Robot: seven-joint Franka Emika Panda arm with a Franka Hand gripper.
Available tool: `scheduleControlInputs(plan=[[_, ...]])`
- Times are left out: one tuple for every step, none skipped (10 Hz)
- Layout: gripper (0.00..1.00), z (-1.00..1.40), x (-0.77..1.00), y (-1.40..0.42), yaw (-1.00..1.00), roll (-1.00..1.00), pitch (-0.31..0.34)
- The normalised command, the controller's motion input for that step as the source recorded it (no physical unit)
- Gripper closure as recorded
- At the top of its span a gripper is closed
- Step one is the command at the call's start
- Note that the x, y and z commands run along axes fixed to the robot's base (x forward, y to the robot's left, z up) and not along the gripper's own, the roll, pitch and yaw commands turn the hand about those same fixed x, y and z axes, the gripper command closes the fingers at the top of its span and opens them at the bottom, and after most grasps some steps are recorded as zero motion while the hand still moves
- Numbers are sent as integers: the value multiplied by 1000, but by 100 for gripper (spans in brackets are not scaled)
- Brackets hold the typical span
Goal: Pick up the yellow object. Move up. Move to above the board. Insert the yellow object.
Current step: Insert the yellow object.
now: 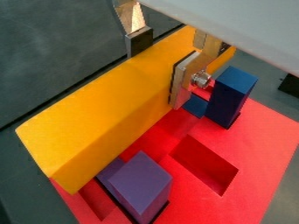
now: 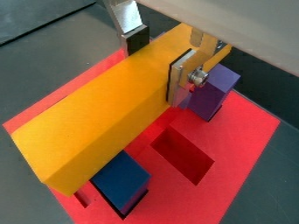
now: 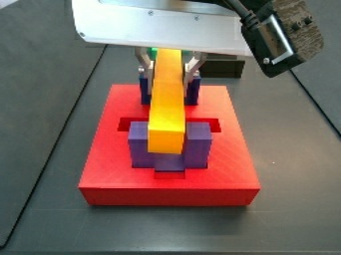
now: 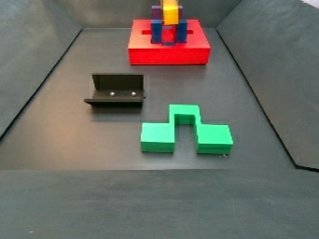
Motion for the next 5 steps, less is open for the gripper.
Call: scheduleControlInputs(plan=[[100,-123,66,0,0,130,0],[100,-134,40,0,0,124,0],[100,-151,46,0,0,126,0],[100,-166,71,0,0,130,0],[100,-149,94,0,0,130,3]])
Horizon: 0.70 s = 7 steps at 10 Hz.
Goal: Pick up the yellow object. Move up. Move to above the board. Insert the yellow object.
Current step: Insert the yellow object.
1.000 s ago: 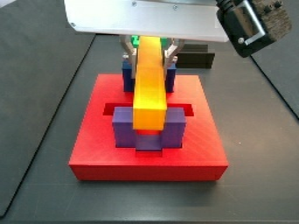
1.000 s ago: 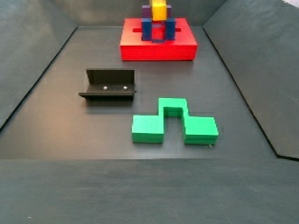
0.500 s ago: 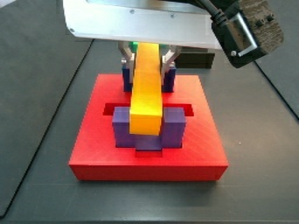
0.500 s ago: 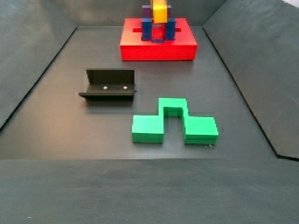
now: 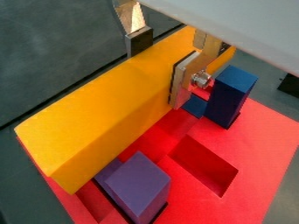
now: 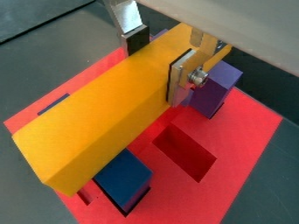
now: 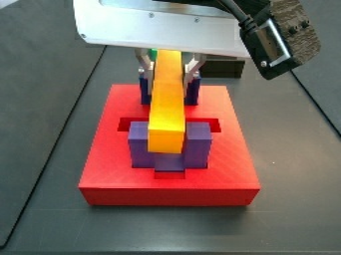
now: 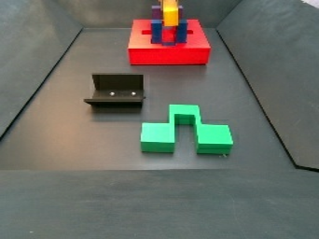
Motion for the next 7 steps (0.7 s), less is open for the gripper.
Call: scheduleControlInputs(plan=[[100,-151,94,0,0,136,0],[100,-143,109,0,0,141,4],[100,-137,174,0,3,160,19],[100,-123,217,0,54,160,26],[100,-126,191,0,54,147,24],[100,-123,51,0,20,117,4],[100,-120,0,0,3,113,0]])
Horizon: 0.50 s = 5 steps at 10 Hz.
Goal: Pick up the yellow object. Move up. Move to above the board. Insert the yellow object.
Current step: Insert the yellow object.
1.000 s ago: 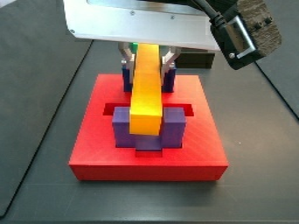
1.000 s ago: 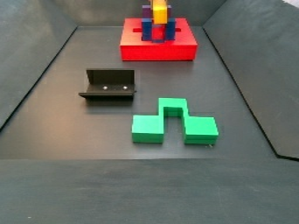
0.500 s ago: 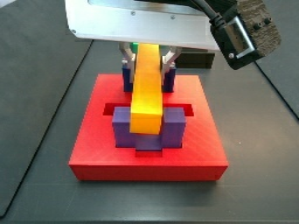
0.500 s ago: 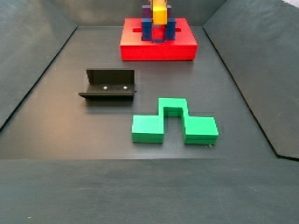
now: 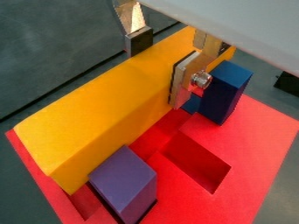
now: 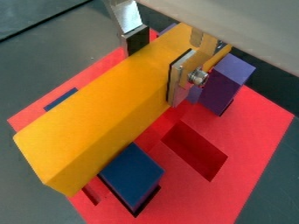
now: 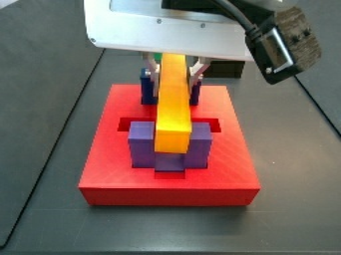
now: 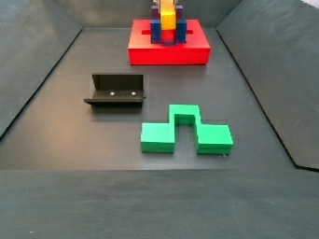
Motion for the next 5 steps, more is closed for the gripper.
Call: scheduleControlInputs(plan=[[100,-123,0,-14,20,133,0],[100,-137,0,-43,23,171,0],[100,-220,-23,-51,34,179,0],[100,-311,-40,-86,34,171,-10],[100,-303,-17,-103,26,147,-6]])
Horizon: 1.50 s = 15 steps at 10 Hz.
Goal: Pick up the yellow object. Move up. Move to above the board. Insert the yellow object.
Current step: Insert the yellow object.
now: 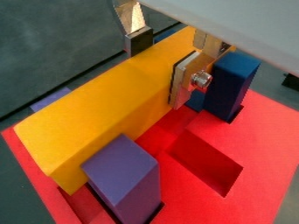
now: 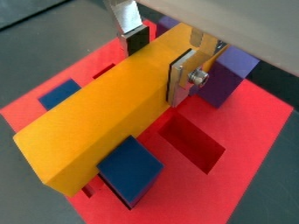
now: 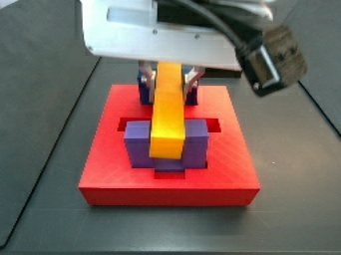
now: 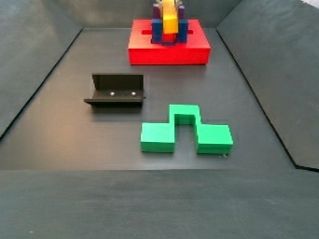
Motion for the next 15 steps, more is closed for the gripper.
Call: scheduleControlInputs(plan=[[100,-254,0,-111,3,130,0],[100,-194,46,-131,0,97,0],[100,-160,114,-109,0,77,0],[100,-163,114,-86,0,73,3],[100,-200,129,-63,0,87,6],[100,-254,117,-37,0,107,3],[100,-291,131,-3,0,127,1],[100,-317,126,0,0,123,0],[100,-331,89,0,0,134,0],[100,-326,3,0,26,149,0],[100,-237,0,-77,26,84,0],[100,-120,0,-200,34,54,0],[100,-174,0,-174,23,60,0],[100,-163,-3,-174,20,51,0],[100,-171,-11,-120,6,34,0]])
